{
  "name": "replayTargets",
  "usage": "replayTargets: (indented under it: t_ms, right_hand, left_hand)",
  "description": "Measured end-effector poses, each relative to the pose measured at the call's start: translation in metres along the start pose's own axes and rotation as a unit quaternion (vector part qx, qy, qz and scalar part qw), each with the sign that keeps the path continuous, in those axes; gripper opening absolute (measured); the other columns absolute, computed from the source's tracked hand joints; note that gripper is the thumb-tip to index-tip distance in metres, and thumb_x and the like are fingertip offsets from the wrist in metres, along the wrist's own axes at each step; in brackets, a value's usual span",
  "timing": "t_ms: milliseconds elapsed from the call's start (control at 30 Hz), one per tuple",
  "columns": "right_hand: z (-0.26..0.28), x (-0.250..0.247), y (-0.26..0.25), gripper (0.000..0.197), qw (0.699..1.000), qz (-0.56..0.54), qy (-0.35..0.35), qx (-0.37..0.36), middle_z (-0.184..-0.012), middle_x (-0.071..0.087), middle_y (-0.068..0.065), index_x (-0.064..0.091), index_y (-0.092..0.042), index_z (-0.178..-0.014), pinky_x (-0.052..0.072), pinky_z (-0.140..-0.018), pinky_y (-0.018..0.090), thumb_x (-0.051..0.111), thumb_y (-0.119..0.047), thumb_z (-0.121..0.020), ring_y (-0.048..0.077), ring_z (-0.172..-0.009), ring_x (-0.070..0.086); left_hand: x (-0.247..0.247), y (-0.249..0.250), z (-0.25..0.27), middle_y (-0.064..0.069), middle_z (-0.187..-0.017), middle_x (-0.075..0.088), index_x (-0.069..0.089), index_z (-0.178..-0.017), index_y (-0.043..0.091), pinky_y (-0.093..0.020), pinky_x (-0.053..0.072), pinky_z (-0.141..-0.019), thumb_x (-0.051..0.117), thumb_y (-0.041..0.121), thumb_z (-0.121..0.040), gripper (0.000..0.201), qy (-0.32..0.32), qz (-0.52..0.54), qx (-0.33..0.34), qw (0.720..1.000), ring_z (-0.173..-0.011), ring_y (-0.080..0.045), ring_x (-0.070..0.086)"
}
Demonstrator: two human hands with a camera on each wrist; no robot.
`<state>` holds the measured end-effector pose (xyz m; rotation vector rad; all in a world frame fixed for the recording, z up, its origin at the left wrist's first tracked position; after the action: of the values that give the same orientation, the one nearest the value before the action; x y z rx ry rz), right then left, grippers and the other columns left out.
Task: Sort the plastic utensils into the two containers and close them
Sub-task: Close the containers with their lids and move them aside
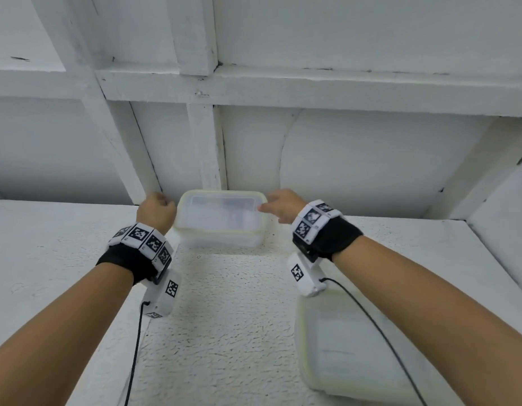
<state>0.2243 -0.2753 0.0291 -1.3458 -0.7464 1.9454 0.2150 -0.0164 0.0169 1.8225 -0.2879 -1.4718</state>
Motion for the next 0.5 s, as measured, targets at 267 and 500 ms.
replayTargets:
  t_ms: [267,500]
  right_hand:
    - [0.129,-0.091,0.037,0.038,0.999,0.014,-0.018,-0.046,-0.107,0.061,0.002,0.054,-0.012,-0.127,0.050,-0.087,0.032,0.060,-0.021,-0.090,0.017,-0.100,0.059]
    - [0.206,-0.111,0.159,0.043,0.990,0.124,0.031,0.052,-0.127,0.056,0.006,0.051,-0.019,-0.129,0.043,-0.087,0.024,0.061,-0.030,-0.089,0.013,-0.107,0.054]
  left_hand:
    - [0.018,0.068,0.117,-0.005,-0.080,0.062,0.059,-0.096,0.011,-0.025,0.047,-0.057,0.049,0.022,-0.096,0.014,-0.266,0.108,0.049,0.957,-0.065,-0.016,0.054]
    - [0.077,0.058,0.210,-0.007,-0.107,0.056,0.051,-0.110,0.020,-0.032,0.056,-0.070,0.053,0.034,-0.093,0.022,-0.399,0.064,0.007,0.915,-0.091,-0.018,0.059]
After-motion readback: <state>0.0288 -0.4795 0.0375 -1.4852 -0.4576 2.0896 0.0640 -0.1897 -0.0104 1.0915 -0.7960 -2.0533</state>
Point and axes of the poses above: each hand's wrist, its own z-axis away from the middle knuckle, its own x-axis out of the palm, y = z × x, the point moved 4 cm from there along -z, towards the middle knuckle
